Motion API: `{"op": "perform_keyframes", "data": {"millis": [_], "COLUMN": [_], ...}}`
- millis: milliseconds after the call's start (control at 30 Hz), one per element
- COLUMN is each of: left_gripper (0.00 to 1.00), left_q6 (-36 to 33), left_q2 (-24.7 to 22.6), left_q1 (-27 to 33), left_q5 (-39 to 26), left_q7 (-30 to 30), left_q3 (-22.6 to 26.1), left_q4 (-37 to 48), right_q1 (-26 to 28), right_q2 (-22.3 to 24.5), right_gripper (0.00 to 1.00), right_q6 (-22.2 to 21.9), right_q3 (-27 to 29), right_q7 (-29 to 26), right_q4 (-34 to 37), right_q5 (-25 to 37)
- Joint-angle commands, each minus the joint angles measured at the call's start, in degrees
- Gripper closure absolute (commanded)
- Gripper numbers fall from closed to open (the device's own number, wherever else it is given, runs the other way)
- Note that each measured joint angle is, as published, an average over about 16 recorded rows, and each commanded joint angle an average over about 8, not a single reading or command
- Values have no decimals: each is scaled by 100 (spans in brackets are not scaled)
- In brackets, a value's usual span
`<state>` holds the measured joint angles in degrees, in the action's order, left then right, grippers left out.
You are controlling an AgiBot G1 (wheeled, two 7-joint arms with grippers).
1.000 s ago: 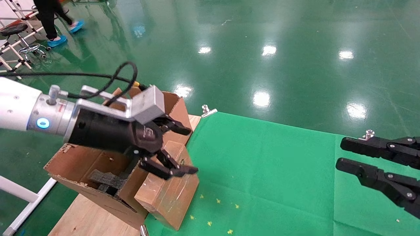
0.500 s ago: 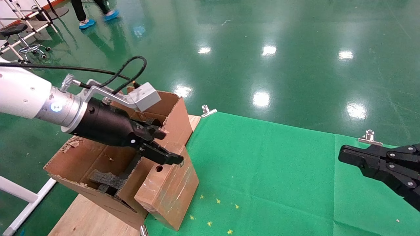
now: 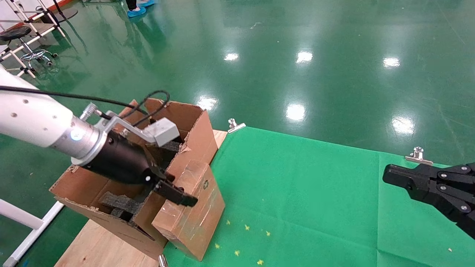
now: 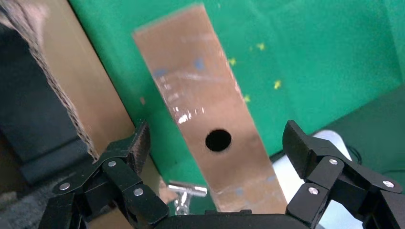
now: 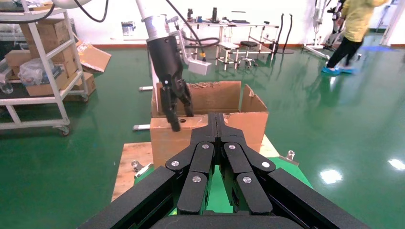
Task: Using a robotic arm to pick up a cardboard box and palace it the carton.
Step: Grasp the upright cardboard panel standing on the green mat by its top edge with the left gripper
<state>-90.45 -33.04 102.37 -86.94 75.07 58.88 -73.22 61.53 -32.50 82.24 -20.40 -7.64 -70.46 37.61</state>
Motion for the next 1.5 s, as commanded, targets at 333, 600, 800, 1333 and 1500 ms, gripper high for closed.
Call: {"op": "perform_keyframes", "data": {"millis": [333,600,800,1333,1500], "left_gripper": [15,100,100,100,100], "left_q6": [32,38,36,30,28], "left_q2": [-56,-96,-92,-84,-81], "left_q1": [194,303,287,250,245], "left_q5": [-23,-52,-53,-51,-50], "left_q7": [395,464,460,449,447], "left_q3": [578,771,741,686,679], "left_q4": [-184,-238,-235,-226,-224], "right_q1": [0,-1,-1,-1,-1], "right_q2": [0,1,1,1,1], "right_gripper": [0,0,0,0,0], "right_q6": [0,-1,-1,-1,-1], "right_q3": [0,1,1,1,1], "right_q7": [0,0,0,0,0], "right_q4": [0,1,1,1,1], "right_q5": [0,-1,-2,-2,-2]}}
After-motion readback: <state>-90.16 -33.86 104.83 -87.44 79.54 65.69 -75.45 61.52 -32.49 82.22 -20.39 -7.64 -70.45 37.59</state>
